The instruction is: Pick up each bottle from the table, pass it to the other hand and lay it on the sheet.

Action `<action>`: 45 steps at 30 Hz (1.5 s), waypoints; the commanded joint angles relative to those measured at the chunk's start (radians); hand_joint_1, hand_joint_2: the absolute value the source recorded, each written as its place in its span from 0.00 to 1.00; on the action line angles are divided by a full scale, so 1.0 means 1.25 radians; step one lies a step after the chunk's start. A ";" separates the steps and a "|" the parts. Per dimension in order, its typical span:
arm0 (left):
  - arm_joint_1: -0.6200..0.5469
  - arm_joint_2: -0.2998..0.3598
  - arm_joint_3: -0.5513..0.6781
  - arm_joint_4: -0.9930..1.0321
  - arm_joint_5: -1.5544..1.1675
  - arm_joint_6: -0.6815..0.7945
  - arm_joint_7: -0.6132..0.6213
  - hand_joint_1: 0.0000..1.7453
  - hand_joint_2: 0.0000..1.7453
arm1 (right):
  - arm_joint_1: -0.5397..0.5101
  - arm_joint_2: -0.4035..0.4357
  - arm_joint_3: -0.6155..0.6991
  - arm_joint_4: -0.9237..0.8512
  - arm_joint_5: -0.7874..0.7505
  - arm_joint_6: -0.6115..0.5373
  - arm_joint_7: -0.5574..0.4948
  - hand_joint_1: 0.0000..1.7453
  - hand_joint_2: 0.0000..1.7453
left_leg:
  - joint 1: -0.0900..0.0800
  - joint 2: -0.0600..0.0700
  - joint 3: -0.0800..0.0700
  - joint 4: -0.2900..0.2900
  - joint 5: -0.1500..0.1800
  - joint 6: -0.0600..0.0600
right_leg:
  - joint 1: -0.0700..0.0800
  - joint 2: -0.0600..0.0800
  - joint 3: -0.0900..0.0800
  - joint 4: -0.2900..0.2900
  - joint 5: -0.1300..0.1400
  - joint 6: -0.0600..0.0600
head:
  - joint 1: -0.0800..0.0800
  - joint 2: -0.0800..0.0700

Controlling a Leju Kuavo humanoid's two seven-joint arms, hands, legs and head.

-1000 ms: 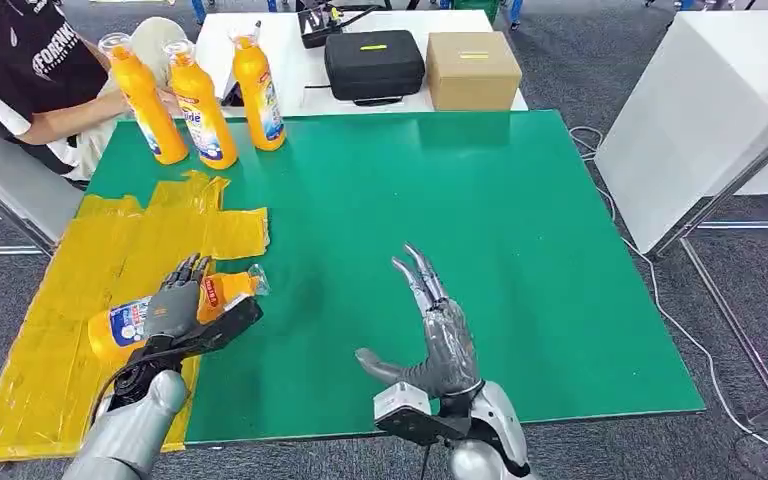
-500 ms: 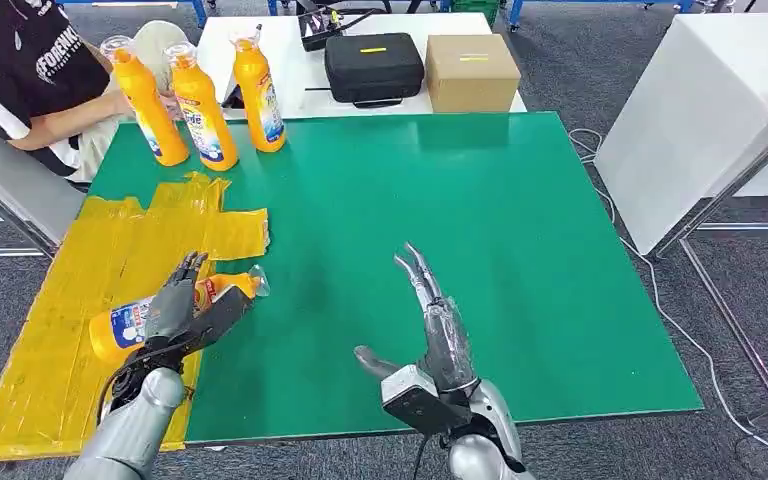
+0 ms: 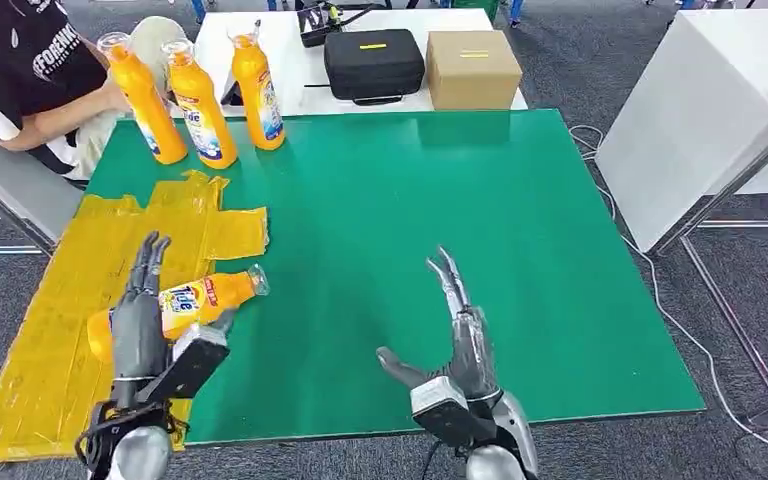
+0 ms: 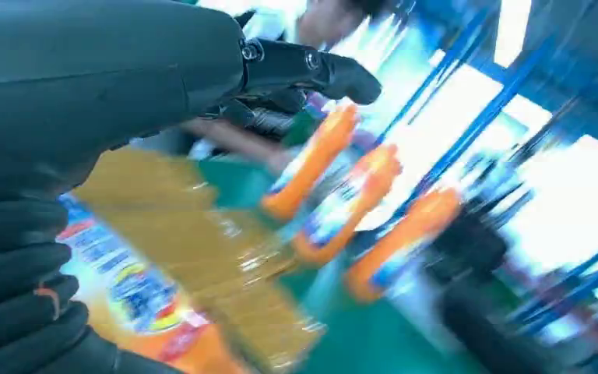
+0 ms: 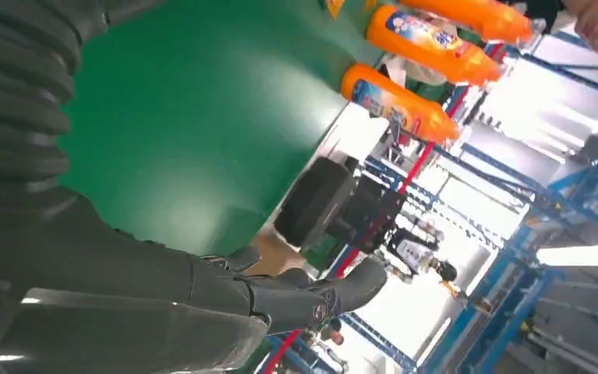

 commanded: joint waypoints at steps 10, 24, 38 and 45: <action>0.143 0.100 -0.149 -0.101 0.604 -0.423 -0.118 0.00 1.00 | 0.074 -0.096 -0.066 -0.048 -0.255 0.166 -0.116 0.00 1.00 | 0.001 0.000 0.006 -0.002 -0.002 -0.003 | 0.000 0.000 0.005 -0.003 -0.001 -0.001 | 0.000 0.000; 0.210 0.083 -0.153 -0.168 0.605 -0.432 -0.101 0.00 1.00 | 0.127 -0.094 -0.027 -0.151 -0.208 0.137 -0.173 0.00 1.00 | 0.001 0.002 0.004 -0.001 -0.003 -0.003 | 0.000 0.002 0.003 -0.001 -0.001 -0.001 | 0.000 0.000; 0.219 0.082 -0.172 -0.220 0.519 -0.412 -0.164 0.00 1.00 | 0.131 -0.097 -0.010 -0.147 -0.176 0.143 -0.168 0.00 1.00 | 0.000 0.001 0.001 -0.001 -0.002 -0.004 | 0.000 0.000 -0.006 -0.001 -0.002 -0.004 | 0.000 0.000; 0.209 0.075 -0.164 -0.214 0.520 -0.414 -0.164 0.00 1.00 | 0.110 -0.077 -0.013 -0.138 -0.169 0.167 -0.153 0.00 1.00 | 0.001 0.001 0.004 -0.001 -0.003 -0.005 | 0.001 0.001 0.004 -0.001 -0.003 -0.004 | 0.000 0.000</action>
